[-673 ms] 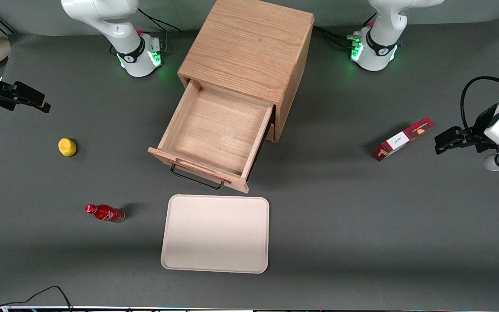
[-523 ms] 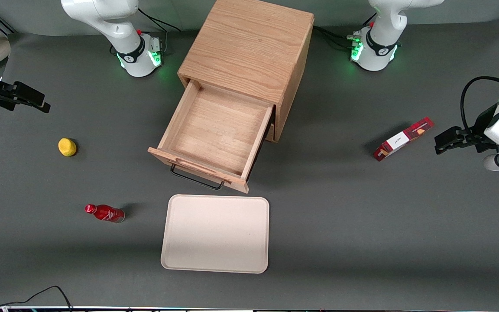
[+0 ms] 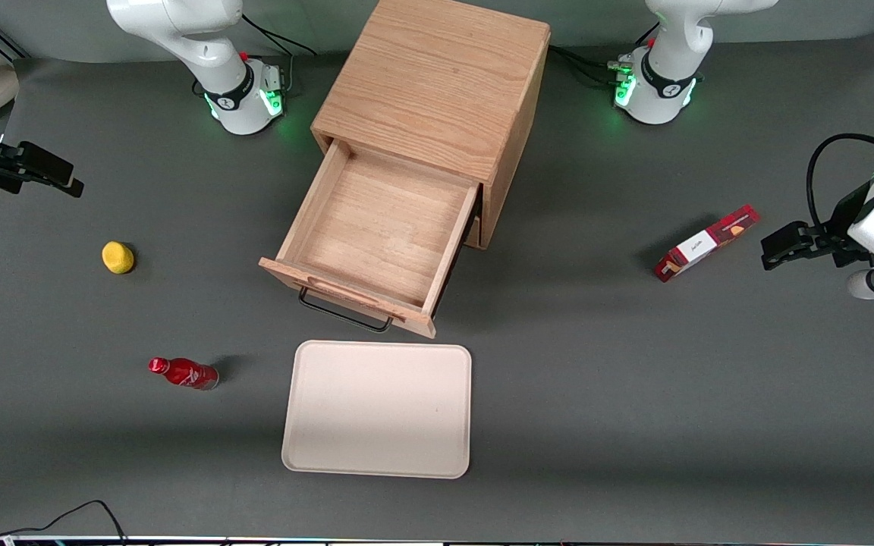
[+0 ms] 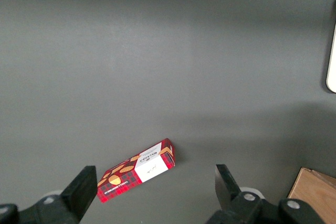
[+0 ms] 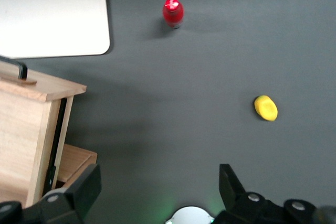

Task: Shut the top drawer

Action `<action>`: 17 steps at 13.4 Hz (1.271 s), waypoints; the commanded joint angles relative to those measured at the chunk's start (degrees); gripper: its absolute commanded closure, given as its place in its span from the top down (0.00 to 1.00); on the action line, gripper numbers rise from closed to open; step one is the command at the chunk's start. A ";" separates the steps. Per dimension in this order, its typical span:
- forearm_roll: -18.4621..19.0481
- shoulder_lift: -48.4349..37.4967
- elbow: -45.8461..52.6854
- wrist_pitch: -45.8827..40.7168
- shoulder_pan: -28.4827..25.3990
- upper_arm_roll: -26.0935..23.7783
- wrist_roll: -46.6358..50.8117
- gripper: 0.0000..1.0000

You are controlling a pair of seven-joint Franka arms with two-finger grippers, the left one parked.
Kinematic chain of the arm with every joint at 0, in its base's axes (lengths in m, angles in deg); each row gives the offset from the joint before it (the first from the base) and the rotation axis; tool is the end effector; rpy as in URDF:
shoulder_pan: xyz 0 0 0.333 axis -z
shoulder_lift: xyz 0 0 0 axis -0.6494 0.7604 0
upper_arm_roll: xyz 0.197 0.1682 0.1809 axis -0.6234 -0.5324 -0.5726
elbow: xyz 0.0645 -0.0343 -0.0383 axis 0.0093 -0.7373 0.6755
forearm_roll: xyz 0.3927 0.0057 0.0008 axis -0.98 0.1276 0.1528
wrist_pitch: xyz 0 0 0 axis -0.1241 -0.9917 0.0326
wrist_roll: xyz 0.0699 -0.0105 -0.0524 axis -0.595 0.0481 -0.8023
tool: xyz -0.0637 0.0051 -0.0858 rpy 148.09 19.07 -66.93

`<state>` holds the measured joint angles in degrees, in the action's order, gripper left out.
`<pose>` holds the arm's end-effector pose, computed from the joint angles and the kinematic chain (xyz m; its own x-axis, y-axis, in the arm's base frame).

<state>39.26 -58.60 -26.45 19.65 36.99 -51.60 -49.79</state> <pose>0.5202 -0.0007 0.6509 0.9950 -0.0690 -0.0719 -0.0716 -0.9969 -0.0336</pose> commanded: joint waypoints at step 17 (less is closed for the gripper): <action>2.65 31.20 38.64 2.70 -5.63 -16.00 -11.87 1.00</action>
<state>39.82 -31.68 6.90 21.78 32.43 -66.13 -58.39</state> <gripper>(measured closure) 0.000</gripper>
